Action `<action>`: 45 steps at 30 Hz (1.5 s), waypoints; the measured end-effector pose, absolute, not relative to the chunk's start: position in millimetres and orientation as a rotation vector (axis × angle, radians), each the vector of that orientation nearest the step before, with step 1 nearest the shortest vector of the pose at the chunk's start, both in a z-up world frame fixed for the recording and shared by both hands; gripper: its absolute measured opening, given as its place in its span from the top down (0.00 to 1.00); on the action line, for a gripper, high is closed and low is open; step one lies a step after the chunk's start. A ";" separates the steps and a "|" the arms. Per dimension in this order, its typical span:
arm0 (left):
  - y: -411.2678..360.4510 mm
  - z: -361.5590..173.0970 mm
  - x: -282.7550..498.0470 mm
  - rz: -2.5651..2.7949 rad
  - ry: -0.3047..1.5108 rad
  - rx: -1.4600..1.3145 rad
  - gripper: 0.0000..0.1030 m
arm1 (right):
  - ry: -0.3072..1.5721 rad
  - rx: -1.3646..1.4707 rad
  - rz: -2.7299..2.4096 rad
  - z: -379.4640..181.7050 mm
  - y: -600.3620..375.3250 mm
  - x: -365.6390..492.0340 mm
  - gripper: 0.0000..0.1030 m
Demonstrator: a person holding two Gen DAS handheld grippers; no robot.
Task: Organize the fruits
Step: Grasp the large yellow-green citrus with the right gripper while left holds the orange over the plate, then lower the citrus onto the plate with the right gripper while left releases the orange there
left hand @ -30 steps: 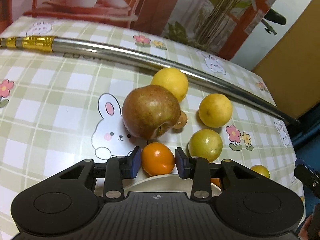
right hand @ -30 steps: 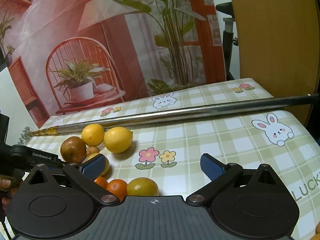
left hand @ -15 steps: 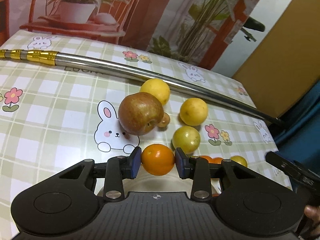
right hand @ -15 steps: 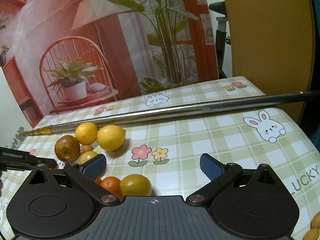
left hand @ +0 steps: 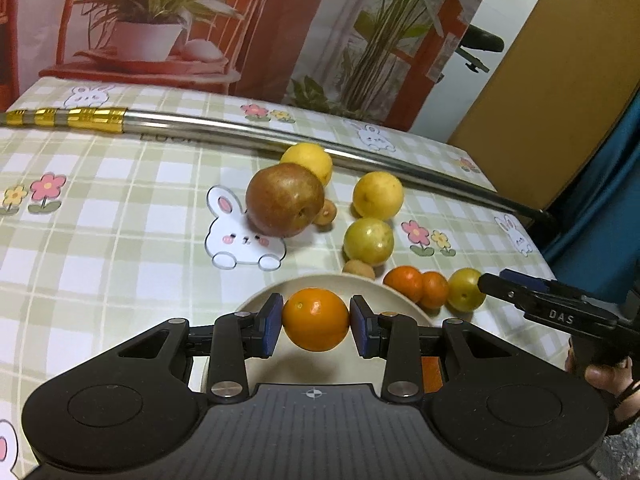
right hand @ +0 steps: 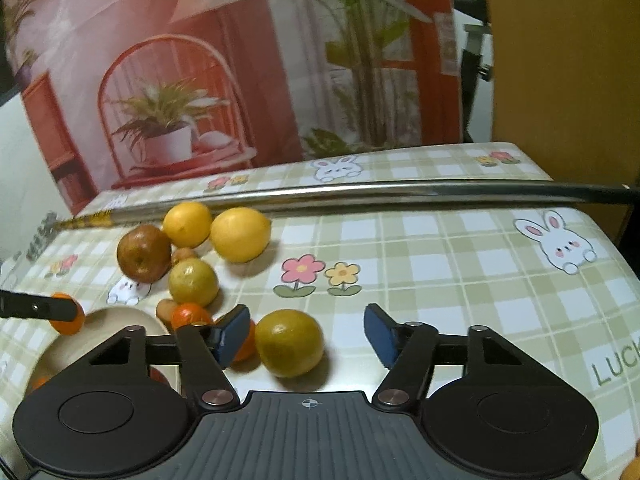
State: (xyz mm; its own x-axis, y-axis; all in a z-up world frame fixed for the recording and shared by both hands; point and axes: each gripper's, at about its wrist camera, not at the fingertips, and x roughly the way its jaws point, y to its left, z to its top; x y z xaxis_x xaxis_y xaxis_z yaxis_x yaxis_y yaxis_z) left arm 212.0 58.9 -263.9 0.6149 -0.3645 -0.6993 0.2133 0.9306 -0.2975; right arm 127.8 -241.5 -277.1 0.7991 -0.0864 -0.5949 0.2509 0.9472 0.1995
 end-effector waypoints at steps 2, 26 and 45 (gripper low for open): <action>62.0 -266.4 210.9 -0.330 0.853 -0.198 0.63 | 0.631 0.273 -0.174 -280.8 -239.3 131.6 0.44; 65.2 -280.7 195.9 -0.275 0.882 -0.107 0.63 | 0.639 0.356 -0.148 -306.4 -240.5 141.9 0.58; 72.9 -284.1 191.5 -0.260 0.889 -0.146 0.63 | 0.559 0.350 -0.133 -270.2 -230.2 128.7 0.59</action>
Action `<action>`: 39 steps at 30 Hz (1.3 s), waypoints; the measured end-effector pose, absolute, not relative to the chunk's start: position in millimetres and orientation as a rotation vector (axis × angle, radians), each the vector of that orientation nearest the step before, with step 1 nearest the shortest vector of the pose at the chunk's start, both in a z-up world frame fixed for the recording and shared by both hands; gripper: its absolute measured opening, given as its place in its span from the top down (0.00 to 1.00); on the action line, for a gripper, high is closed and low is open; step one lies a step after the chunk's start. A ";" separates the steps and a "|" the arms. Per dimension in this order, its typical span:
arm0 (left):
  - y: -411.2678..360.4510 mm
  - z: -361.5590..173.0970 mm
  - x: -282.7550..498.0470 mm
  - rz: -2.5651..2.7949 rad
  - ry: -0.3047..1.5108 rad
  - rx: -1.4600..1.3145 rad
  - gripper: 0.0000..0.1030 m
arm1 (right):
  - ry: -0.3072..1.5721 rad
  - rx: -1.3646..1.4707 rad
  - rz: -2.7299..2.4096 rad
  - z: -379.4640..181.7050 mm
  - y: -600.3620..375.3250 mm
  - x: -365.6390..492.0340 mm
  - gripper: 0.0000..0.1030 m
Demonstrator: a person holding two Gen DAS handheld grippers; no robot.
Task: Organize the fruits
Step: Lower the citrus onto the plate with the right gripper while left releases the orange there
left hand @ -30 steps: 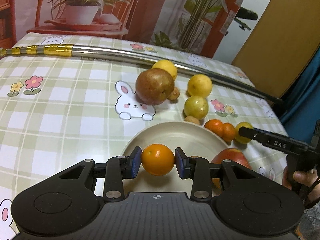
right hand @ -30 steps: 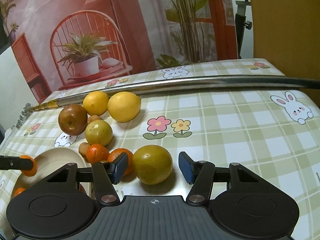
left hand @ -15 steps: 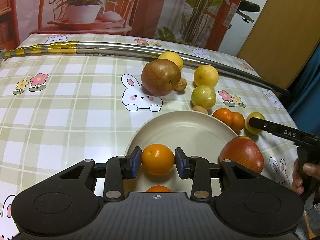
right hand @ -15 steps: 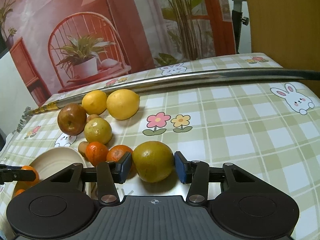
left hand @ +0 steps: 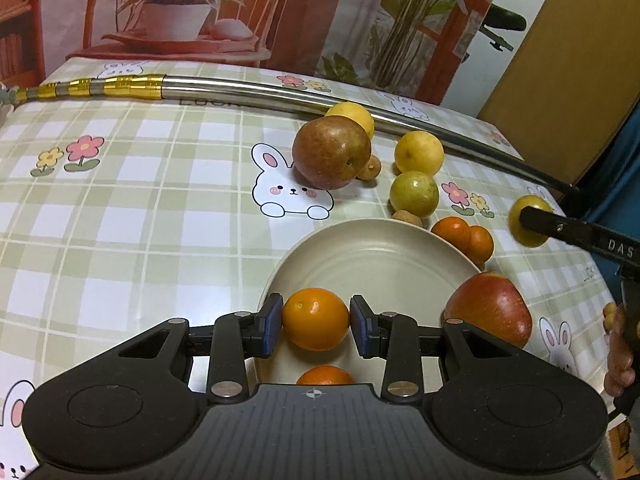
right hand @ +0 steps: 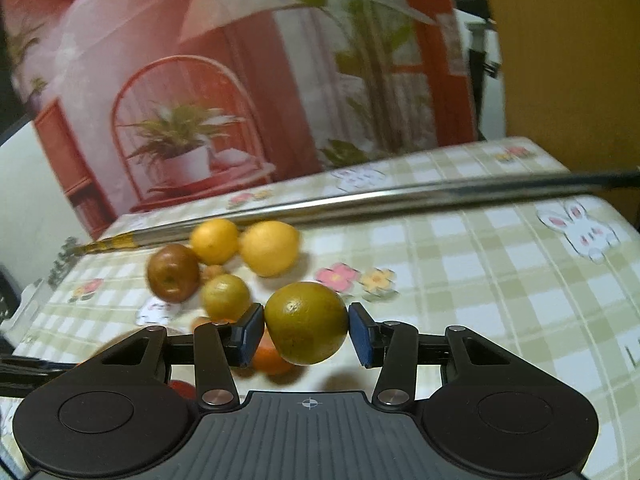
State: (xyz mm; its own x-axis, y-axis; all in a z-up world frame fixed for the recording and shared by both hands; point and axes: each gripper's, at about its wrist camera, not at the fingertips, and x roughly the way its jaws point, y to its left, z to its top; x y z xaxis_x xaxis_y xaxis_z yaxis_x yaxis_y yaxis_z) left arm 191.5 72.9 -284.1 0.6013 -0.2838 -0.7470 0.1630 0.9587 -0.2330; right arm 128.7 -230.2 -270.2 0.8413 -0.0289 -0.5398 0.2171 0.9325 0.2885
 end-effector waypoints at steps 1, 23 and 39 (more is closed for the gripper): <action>73.8 -284.6 191.9 -0.262 0.892 -0.158 0.63 | 0.564 0.336 -0.111 -267.0 -224.8 131.9 0.59; 84.7 -291.2 195.4 -0.287 0.883 -0.271 0.63 | 0.812 0.119 0.084 -270.9 -128.0 188.1 0.59; 84.6 -291.5 195.0 -0.286 0.884 -0.265 0.62 | 0.828 0.154 0.069 -274.6 -132.7 174.0 0.64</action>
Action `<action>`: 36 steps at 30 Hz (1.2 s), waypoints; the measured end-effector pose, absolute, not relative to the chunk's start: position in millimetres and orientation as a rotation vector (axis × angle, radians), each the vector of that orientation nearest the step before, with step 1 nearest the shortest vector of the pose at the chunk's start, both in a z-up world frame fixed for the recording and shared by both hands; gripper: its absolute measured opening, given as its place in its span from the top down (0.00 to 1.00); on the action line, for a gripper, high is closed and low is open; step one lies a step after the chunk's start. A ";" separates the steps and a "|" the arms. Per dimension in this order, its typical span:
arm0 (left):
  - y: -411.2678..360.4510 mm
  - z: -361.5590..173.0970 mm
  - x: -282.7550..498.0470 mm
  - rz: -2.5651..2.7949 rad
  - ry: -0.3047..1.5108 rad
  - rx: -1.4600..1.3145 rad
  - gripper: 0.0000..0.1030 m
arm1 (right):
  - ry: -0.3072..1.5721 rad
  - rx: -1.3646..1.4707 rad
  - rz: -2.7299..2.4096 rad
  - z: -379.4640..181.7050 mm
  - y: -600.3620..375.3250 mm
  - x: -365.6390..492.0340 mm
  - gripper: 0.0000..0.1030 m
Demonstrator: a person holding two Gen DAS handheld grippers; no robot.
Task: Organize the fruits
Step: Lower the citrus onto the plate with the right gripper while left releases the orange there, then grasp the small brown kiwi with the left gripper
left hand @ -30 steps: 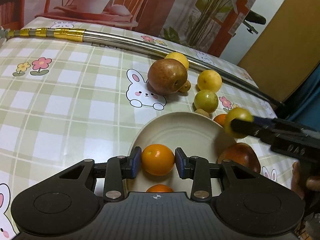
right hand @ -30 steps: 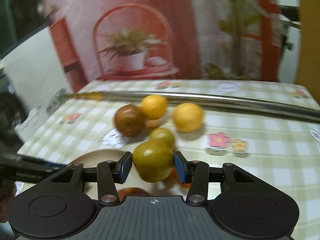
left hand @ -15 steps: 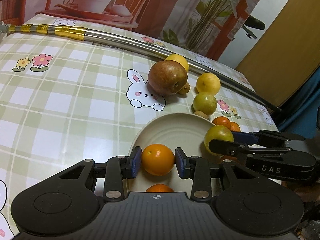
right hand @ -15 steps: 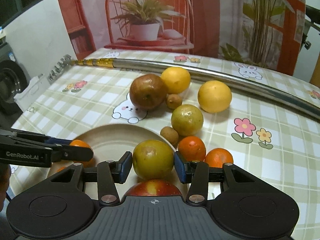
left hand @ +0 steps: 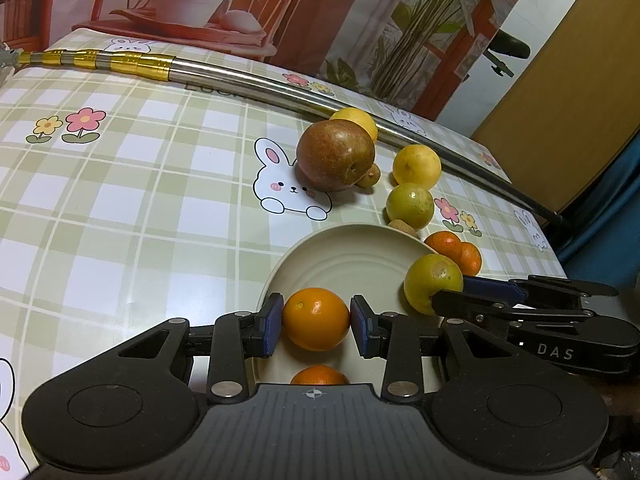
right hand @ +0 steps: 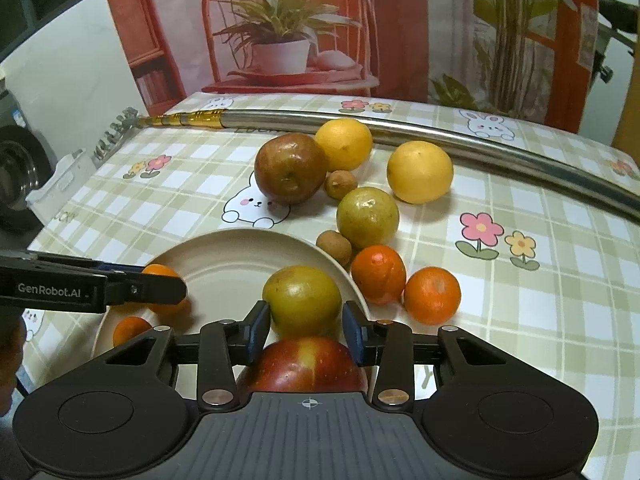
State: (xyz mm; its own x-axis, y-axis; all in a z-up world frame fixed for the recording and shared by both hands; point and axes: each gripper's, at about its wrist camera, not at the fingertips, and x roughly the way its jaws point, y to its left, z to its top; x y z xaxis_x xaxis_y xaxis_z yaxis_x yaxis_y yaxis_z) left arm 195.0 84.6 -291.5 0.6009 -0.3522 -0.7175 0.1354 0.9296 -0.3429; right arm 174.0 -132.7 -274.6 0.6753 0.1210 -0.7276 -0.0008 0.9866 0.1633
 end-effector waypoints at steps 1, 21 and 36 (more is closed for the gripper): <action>84.7 -291.5 195.1 -0.286 0.885 -0.265 0.62 | 0.826 0.157 0.067 -274.3 -132.8 173.2 0.64; 43.2 -256.3 247.5 -0.421 0.912 -0.191 0.62 | 0.659 0.281 -0.071 -241.3 -194.2 154.1 0.63; -7.7 -285.8 321.5 -0.472 1.093 -0.143 0.63 | 0.611 0.397 -0.160 -255.4 -243.9 133.6 0.62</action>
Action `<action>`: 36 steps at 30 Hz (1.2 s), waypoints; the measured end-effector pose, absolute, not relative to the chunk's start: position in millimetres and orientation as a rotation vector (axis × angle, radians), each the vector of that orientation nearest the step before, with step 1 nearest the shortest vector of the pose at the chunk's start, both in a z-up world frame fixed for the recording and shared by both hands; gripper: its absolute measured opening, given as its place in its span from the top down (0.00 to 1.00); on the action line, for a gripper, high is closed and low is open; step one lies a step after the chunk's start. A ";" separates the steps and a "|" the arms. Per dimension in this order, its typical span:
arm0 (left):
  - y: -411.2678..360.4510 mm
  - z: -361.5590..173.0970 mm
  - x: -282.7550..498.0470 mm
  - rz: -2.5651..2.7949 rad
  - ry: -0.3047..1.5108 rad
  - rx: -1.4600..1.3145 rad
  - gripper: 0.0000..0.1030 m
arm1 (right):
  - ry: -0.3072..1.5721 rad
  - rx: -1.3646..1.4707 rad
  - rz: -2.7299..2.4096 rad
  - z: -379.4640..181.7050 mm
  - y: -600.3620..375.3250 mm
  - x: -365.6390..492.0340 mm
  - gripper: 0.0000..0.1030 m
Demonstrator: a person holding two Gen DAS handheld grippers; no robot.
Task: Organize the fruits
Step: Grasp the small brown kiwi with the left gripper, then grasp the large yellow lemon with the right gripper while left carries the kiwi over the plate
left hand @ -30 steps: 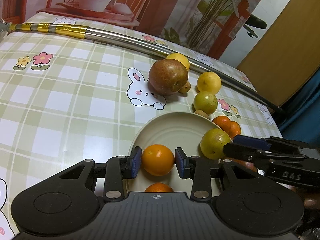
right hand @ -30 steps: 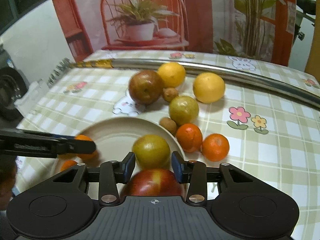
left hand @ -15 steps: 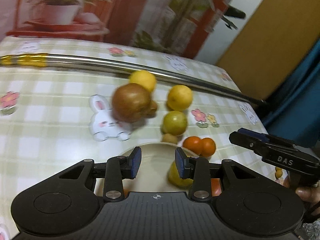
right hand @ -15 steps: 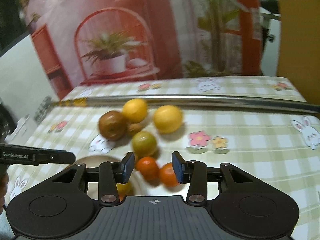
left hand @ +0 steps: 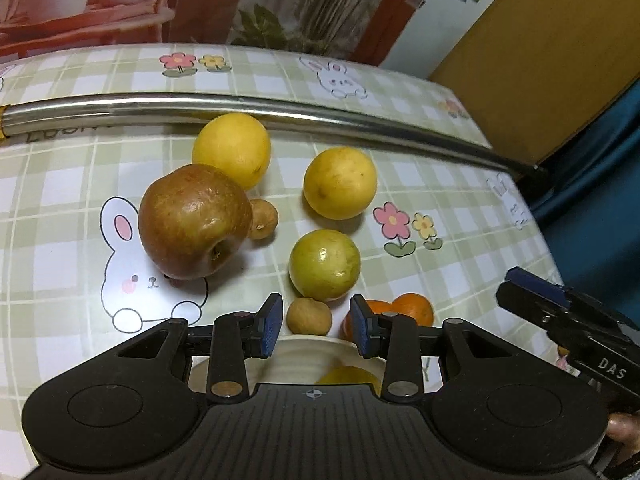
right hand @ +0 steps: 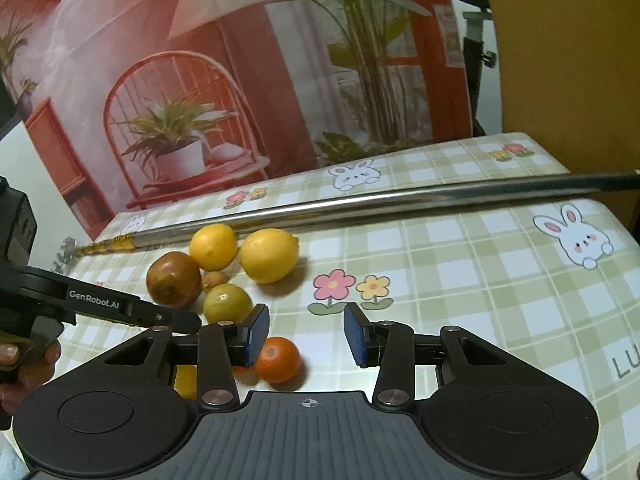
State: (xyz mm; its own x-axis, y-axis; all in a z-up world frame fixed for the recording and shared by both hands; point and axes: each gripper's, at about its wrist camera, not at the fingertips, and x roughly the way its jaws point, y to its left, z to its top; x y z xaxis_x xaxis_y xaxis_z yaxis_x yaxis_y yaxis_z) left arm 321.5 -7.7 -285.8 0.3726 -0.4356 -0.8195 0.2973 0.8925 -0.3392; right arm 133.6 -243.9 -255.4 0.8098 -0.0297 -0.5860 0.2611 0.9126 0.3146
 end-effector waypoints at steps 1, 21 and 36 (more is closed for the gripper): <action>-9.0 -288.8 325.6 -0.471 1.104 -0.142 0.63 | 0.610 0.403 -0.161 -256.6 -245.7 133.3 0.62; -5.0 -274.7 308.5 -0.456 1.016 -0.088 0.71 | 0.604 0.457 -0.169 -264.5 -256.8 127.9 0.62; 43.9 -253.3 273.9 -0.371 0.886 -0.182 0.71 | 0.600 0.392 -0.100 -260.5 -251.2 161.6 0.61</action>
